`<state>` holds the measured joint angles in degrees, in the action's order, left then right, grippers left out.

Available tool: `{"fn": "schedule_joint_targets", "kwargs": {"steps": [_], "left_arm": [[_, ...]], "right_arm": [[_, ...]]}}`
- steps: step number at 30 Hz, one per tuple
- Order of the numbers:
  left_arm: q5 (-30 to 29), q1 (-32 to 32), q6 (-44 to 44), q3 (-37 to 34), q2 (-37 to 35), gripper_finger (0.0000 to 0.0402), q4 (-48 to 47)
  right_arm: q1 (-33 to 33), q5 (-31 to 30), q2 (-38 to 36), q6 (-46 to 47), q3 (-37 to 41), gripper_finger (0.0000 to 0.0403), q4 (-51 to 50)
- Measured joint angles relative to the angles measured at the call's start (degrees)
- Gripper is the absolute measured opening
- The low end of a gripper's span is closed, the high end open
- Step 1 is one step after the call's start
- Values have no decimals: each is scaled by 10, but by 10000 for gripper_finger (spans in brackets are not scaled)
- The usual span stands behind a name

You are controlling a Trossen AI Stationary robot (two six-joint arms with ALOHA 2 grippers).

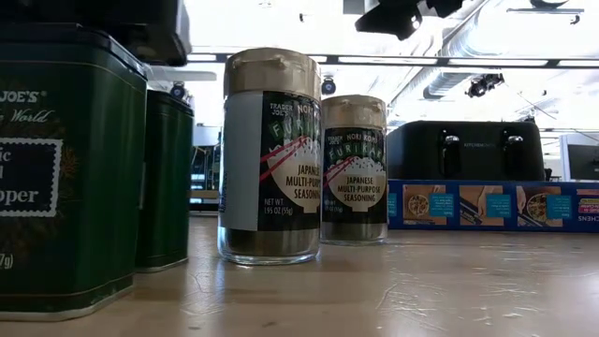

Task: Shelf spices
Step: Put the top black seasoning can on the shelf aligned with the other black seasoning cans

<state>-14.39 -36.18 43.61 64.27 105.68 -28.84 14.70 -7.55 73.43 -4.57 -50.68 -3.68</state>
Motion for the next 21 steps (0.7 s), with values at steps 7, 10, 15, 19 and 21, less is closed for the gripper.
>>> {"fn": "schedule_joint_targets", "kwargs": {"steps": [7,10,15,19,21], "left_arm": [[6,25,-88,0,-27,261,0],[6,32,-109,0,-44,262,1],[5,32,-144,0,-54,262,9],[4,32,-164,0,-54,262,30],[-4,33,-168,0,-54,261,35]], "right_arm": [[0,0,0,11,0,296,-4],[0,0,0,14,0,296,-4],[0,0,0,22,0,296,-4],[0,0,0,22,0,296,-4],[0,0,0,22,0,296,-4]]}}
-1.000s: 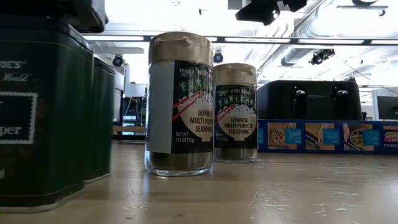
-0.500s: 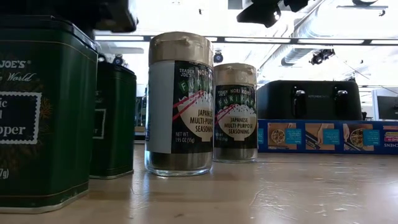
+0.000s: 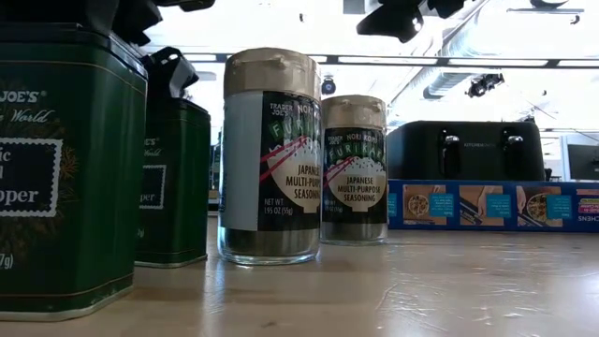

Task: Shelf spices
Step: Put the top black seasoning can on the shelf aligned with the other black seasoning cans

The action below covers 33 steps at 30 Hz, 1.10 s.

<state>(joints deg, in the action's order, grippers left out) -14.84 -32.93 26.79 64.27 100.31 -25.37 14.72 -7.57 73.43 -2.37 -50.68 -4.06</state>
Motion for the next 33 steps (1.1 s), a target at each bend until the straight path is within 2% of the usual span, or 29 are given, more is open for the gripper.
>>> {"fn": "schedule_joint_targets", "kwargs": {"steps": [5,12,17,21,24,27,33], "left_arm": [[-5,0,-14,0,0,227,0],[18,4,-24,0,-3,121,-3],[23,18,-20,0,-51,121,-82],[-33,47,-20,0,-125,121,-224],[-68,92,-48,0,-187,121,-301],[-82,166,-108,0,-235,121,-344],[-55,357,-317,0,-273,121,-348]], "right_arm": [[0,0,0,0,0,296,0],[0,0,0,0,0,296,0],[0,0,0,0,0,296,0],[0,0,0,-3,0,296,-1],[0,0,0,-7,0,296,-1],[0,0,0,-7,0,296,-1],[0,0,0,-11,0,296,0]]}}
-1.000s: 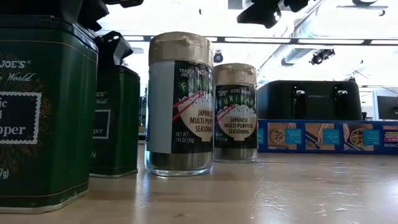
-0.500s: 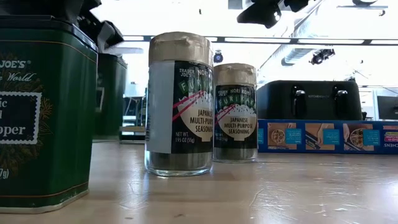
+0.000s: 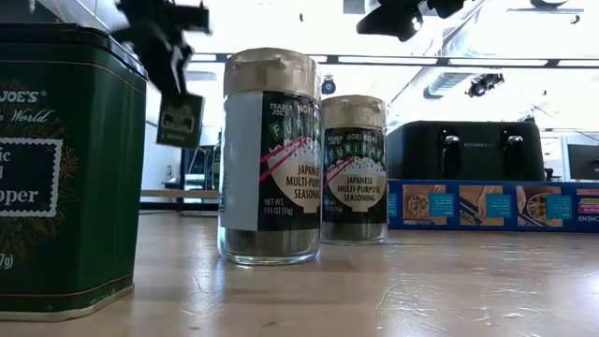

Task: Shelf spices
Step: Put the top black seasoning can on the shelf aligned with the other black seasoning cans

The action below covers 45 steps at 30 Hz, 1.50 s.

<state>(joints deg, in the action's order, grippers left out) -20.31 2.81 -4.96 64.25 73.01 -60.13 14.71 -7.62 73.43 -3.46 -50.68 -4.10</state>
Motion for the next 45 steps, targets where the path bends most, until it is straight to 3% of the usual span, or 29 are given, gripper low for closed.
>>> {"fn": "schedule_joint_targets", "kwargs": {"steps": [8,12,17,25,35,45], "left_arm": [[46,224,-211,0,33,127,33],[51,285,-289,0,54,136,90],[112,338,-358,0,93,139,139],[92,360,-411,2,154,141,177],[82,359,-436,1,160,145,197],[93,359,-438,0,161,199,190]], "right_arm": [[-1,0,0,17,0,296,0],[-1,-10,0,22,0,296,0],[-1,-38,0,28,0,296,0],[-1,-59,0,35,0,296,1],[-1,-74,0,37,0,296,2],[-1,-74,0,36,0,296,5]]}}
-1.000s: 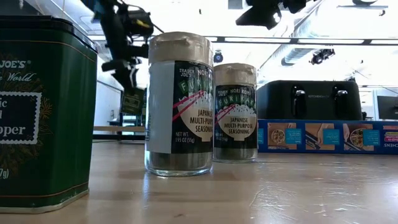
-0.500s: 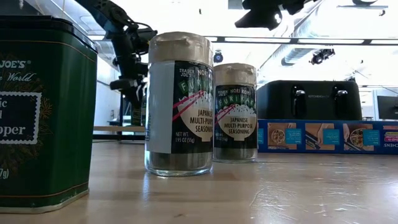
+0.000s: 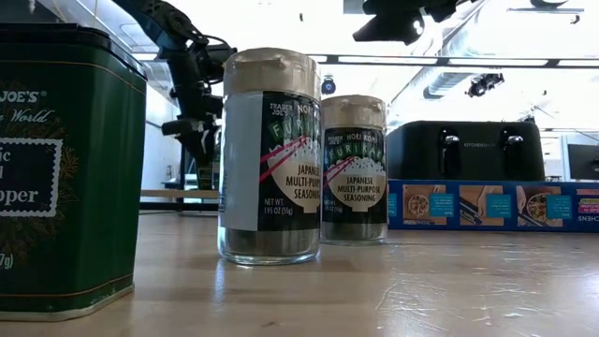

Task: Shelf spices
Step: Put the top black seasoning can on the shelf aligned with the other black seasoning cans

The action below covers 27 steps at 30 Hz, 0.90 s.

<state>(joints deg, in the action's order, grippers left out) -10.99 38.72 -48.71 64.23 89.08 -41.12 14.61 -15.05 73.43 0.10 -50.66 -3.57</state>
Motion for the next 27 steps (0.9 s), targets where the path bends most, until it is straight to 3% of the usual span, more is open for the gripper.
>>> {"fn": "schedule_joint_targets", "kwargs": {"steps": [7,20,27], "left_arm": [[-45,-1,2,0,0,233,4],[-102,-2,-13,0,-46,235,5],[-99,-10,37,0,-79,227,-85]], "right_arm": [[0,0,0,0,0,296,0],[0,0,0,0,0,296,0],[0,0,0,0,0,296,0]]}}
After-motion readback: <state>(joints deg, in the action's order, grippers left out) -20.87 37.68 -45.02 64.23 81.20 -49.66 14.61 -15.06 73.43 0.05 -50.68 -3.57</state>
